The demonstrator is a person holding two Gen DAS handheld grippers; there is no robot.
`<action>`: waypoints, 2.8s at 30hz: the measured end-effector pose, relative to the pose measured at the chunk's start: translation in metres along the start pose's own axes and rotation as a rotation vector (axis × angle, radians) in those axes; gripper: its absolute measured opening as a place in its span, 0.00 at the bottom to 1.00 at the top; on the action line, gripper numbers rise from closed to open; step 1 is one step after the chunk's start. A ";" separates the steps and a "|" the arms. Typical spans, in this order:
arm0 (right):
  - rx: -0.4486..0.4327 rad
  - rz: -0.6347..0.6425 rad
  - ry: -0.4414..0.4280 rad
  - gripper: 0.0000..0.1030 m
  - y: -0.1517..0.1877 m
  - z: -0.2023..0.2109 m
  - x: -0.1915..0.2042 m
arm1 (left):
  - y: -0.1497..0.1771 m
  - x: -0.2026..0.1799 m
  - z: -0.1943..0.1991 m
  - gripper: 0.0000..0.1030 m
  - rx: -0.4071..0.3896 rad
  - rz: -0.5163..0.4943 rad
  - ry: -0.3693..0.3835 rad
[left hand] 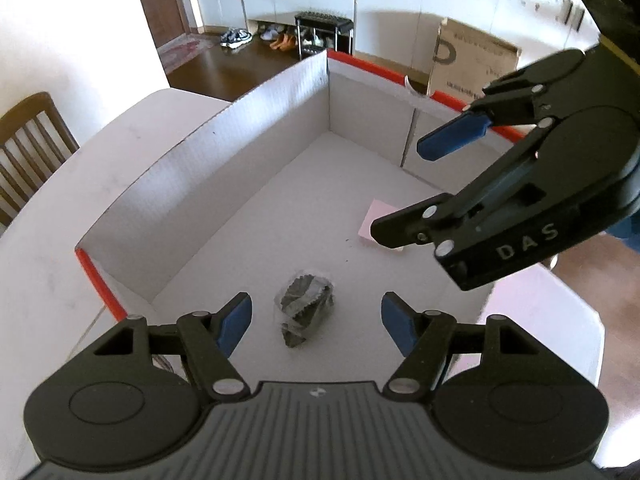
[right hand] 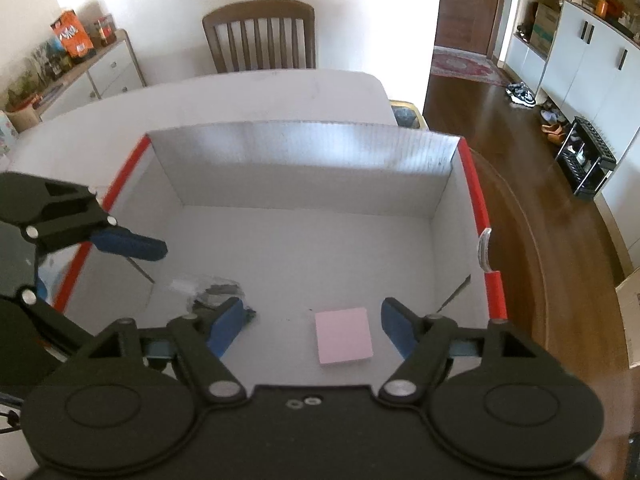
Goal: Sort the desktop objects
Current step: 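Open both tools to drop the black bag and pink pad into the box, then move both tools back over the table toward the remaining items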
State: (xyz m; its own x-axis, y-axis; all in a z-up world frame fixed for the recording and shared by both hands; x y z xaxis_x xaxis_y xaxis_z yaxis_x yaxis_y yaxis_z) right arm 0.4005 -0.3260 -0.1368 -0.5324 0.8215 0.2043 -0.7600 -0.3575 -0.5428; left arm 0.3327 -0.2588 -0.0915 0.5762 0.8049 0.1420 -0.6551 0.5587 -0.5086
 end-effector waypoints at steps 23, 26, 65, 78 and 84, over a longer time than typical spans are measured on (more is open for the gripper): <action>-0.233 -0.035 -0.075 0.78 0.005 0.079 0.064 | 0.062 0.047 0.093 1.00 -0.279 0.260 -0.018; -0.239 -0.030 -0.086 0.78 0.007 0.080 0.082 | 0.083 0.057 0.113 1.00 -0.303 0.276 -0.041; -0.176 0.093 -0.146 0.78 0.040 0.014 0.299 | 0.309 0.162 0.203 1.00 -0.355 0.419 -0.248; -0.130 0.125 -0.121 0.78 0.046 -0.030 0.335 | 0.352 0.156 0.181 1.00 -0.290 0.364 -0.233; -0.112 0.139 -0.115 0.78 0.041 -0.047 0.340 | 0.346 0.140 0.160 1.00 -0.279 0.312 -0.196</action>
State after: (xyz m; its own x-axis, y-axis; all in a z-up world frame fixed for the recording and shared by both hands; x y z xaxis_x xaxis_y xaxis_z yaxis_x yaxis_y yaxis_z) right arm 0.2061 -0.0405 -0.1274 -0.6732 0.7092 0.2093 -0.6333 -0.4070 -0.6583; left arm 0.1086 0.0793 -0.1122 0.2513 0.9637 0.0906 -0.6107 0.2305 -0.7576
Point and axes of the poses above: each gripper's, at about its wrist camera, not at the fingertips, and z roughly against the way its jaws point, x to its left, y to its underside, the point moved 3 cm from there along -z, roughly the way its jaws point, and after that the axes turned 8 degrees about -y, right-handed, at the moved point
